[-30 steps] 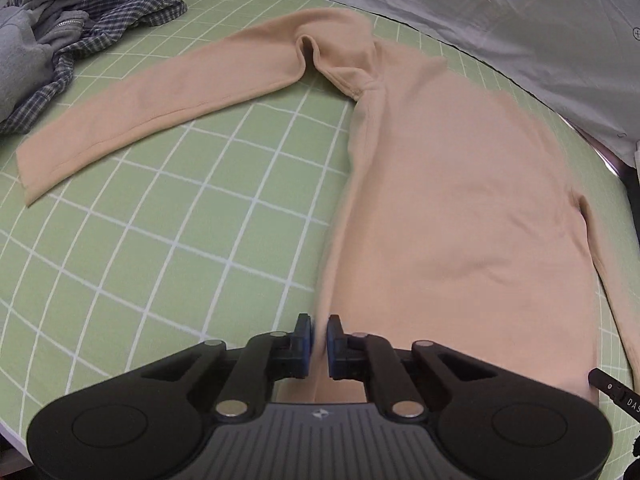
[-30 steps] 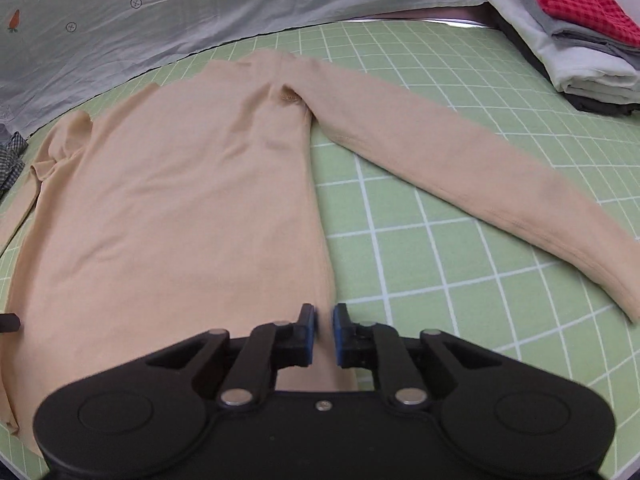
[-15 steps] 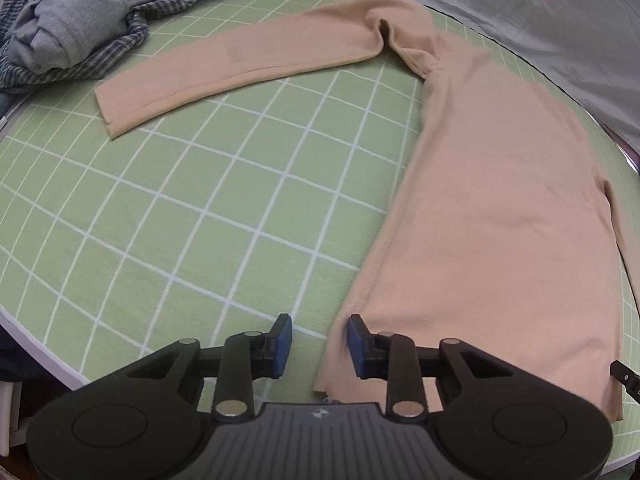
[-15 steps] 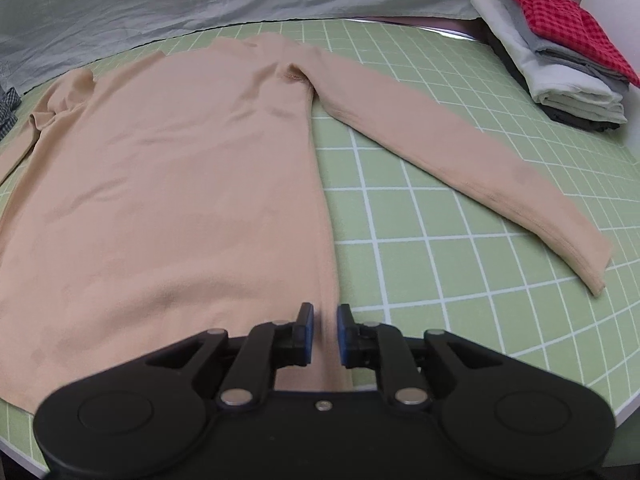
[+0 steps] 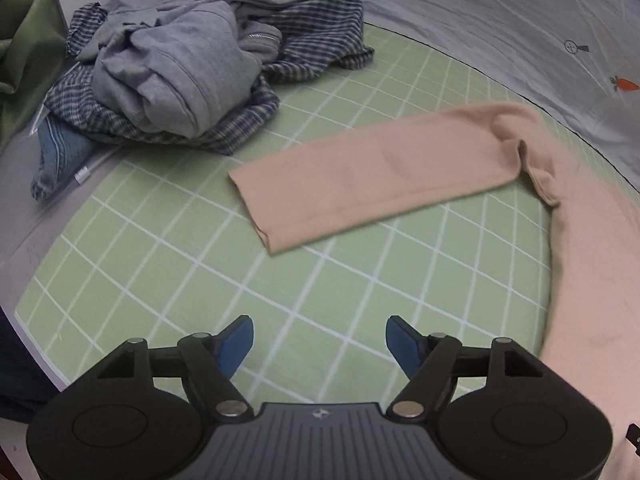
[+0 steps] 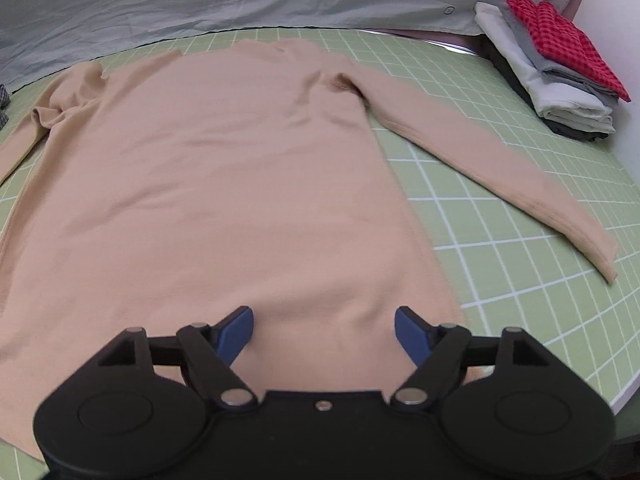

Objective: Fold clothes

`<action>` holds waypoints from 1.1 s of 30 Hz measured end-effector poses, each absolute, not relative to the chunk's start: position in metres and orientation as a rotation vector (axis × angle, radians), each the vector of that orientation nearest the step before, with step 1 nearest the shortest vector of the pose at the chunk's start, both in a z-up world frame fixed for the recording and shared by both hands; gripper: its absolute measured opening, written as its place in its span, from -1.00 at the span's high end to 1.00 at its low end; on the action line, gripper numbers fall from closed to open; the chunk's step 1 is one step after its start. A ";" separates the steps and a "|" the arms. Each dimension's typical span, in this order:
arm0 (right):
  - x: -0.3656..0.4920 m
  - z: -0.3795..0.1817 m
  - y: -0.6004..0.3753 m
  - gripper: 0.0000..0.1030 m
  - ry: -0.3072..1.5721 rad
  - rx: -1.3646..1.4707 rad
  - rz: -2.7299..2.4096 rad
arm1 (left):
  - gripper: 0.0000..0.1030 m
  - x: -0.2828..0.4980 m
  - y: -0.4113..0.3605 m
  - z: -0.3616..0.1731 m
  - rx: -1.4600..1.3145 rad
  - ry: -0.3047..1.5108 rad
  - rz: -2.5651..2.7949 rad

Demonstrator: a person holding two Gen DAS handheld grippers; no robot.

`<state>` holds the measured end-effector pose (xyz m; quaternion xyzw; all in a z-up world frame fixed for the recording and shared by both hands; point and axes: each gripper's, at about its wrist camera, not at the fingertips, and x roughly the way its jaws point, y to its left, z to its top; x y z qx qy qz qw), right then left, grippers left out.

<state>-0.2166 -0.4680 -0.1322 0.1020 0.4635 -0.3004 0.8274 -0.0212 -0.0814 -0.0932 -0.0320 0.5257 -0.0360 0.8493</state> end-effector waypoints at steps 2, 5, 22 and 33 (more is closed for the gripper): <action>-0.210 -0.133 -0.455 -0.55 0.979 0.216 -0.656 | -0.43 -0.005 -0.071 -0.095 -0.076 1.108 -0.078; -0.207 -0.134 -0.447 -0.61 0.974 0.233 -0.707 | -0.43 0.015 -0.064 -0.100 -0.068 1.102 -0.099; -0.201 -0.139 -0.436 -0.83 0.973 0.269 -0.905 | 0.86 0.039 -0.063 -0.115 -0.004 1.058 -0.201; -0.200 -0.138 -0.435 -0.84 0.978 0.238 -0.901 | 0.89 0.019 -0.010 -0.111 -0.040 1.063 -0.072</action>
